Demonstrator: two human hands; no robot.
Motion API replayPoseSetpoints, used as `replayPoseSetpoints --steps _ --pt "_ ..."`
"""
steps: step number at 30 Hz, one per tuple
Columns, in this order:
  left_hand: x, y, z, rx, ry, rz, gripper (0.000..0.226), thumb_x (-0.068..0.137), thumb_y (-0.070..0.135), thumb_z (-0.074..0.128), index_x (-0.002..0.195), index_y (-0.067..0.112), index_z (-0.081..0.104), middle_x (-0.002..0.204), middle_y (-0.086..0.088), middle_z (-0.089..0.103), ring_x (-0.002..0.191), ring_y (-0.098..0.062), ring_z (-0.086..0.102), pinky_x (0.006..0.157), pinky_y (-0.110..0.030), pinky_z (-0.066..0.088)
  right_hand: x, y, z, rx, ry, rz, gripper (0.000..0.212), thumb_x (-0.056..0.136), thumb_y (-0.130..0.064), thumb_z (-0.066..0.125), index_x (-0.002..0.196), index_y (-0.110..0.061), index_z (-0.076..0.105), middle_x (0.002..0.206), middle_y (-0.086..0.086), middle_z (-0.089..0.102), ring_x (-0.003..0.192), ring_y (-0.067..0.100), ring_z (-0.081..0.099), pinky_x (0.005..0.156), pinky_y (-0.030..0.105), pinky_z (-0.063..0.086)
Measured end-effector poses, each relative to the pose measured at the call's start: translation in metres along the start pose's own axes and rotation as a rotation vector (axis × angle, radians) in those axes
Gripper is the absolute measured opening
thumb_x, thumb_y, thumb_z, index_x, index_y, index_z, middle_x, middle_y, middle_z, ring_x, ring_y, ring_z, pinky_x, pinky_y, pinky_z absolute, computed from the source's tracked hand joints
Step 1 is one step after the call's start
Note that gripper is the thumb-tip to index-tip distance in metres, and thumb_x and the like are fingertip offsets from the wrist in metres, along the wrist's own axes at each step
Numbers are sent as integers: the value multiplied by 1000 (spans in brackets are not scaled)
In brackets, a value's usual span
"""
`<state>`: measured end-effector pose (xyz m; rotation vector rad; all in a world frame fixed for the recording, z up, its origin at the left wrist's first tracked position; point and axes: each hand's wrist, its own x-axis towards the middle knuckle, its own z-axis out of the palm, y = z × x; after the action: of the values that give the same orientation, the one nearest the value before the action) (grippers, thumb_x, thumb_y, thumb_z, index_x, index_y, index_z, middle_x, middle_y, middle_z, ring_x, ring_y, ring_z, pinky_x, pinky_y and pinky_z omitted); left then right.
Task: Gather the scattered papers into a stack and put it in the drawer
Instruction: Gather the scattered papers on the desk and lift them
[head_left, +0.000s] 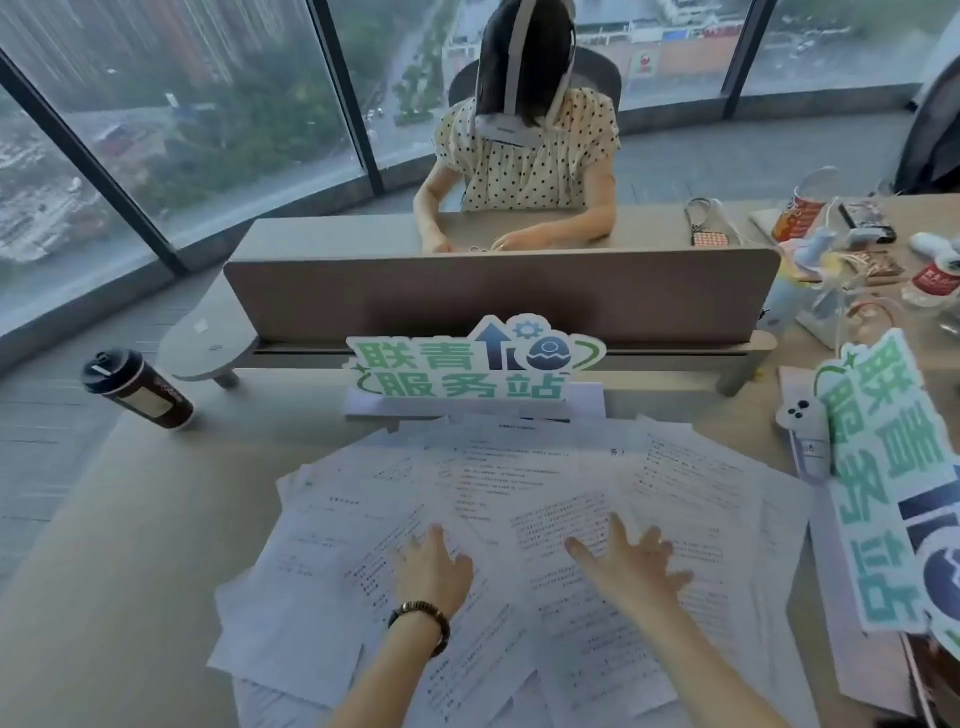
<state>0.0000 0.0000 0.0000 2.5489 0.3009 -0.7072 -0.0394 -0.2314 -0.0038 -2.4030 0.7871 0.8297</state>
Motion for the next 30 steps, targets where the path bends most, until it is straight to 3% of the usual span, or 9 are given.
replayPoseSetpoints --steps 3,7,10,14,19,25,28,30 --pt "7 -15 25 119 -225 -207 73 98 44 42 156 26 2 160 -21 -14 147 -45 3 116 -51 26 6 11 20 -112 -92 100 97 81 -87 21 156 -34 -10 161 26 -15 148 47 -8 109 73 -4" --pt "4 -18 56 169 -283 -184 71 99 41 40 155 30 -2 158 -19 -24 146 -44 -15 118 -55 19 9 20 43 -143 -37 88 88 92 -74 26 157 -28 -11 161 27 -7 149 45 1 112 71 0" --pt "2 -13 72 243 -295 -147 71 98 39 40 154 32 -3 158 -19 -23 146 -44 -14 119 -54 17 11 25 54 -152 48 56 83 96 -63 34 157 -25 -8 162 26 1 147 43 10 116 64 8" --pt "-6 -1 84 269 -242 -20 68 97 30 39 154 32 2 160 -16 -17 147 -44 -11 121 -51 12 15 34 55 -77 195 35 77 95 -57 44 155 -24 10 156 17 19 141 35 24 112 53 27" --pt "-8 3 95 192 -168 79 57 98 22 41 151 25 19 164 -7 -5 150 -35 -7 123 -45 14 21 44 59 -94 180 109 89 93 -67 39 157 -21 -2 161 22 0 148 38 8 117 56 15" --pt "-7 -2 91 -106 -55 81 50 100 18 42 149 21 31 158 2 29 147 -18 25 116 -31 32 23 53 64 10 337 75 81 94 -57 47 156 -19 11 160 14 21 144 33 22 116 51 23" --pt "2 -8 82 -129 125 -38 54 98 22 47 149 20 30 162 -3 17 150 -21 16 117 -39 31 25 60 66 41 328 129 84 95 -59 43 157 -19 4 162 20 6 149 36 9 118 55 16" --pt "9 -15 79 -42 129 -168 67 95 31 50 153 17 19 163 -14 3 151 -28 3 118 -46 26 25 61 68 32 280 151 88 95 -63 38 157 -18 -5 162 21 -8 150 37 -3 119 59 9"
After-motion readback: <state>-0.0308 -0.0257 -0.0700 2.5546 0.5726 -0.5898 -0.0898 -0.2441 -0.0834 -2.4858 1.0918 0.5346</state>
